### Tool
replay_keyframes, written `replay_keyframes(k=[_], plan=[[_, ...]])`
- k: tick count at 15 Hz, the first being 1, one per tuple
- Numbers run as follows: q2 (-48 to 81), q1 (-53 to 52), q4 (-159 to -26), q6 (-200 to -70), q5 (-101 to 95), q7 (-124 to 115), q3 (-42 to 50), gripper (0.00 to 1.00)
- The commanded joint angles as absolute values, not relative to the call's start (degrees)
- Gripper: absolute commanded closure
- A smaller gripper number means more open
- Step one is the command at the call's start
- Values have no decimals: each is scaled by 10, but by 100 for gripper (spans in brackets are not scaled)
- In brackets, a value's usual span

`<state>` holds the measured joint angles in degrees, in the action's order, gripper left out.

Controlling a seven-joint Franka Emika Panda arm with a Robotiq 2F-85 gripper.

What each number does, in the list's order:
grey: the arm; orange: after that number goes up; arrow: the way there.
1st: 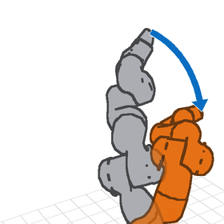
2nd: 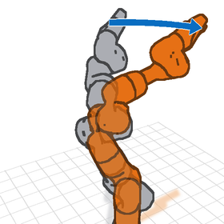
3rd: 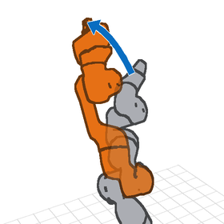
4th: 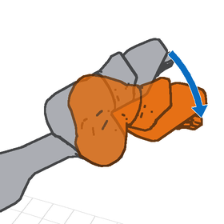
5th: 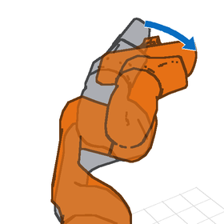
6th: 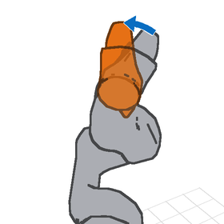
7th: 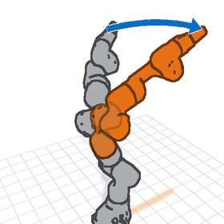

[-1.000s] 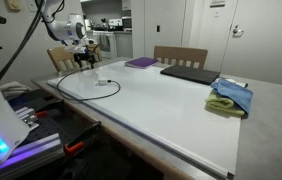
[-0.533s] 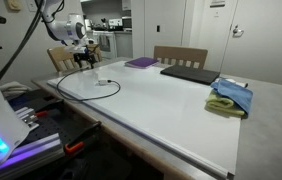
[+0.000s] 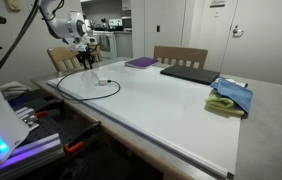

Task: Form a circle with the charger on the table.

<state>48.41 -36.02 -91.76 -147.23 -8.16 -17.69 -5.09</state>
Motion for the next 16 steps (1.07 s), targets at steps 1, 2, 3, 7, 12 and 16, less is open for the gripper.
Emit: replay_keyframes(k=[1, 2, 3, 7, 12, 16], plan=[[477, -361, -947, -1470, -78, -178, -53, 82], [476, -361, -947, -1469, -80, -178, -52, 90], [476, -362, -947, -1469, -81, -177, -52, 97], [468, -365, -955, -1472, -85, -176, -51, 99], [445, -366, -978, -1487, -87, -183, -45, 98], [428, -362, -995, -1506, -87, -187, -37, 98]])
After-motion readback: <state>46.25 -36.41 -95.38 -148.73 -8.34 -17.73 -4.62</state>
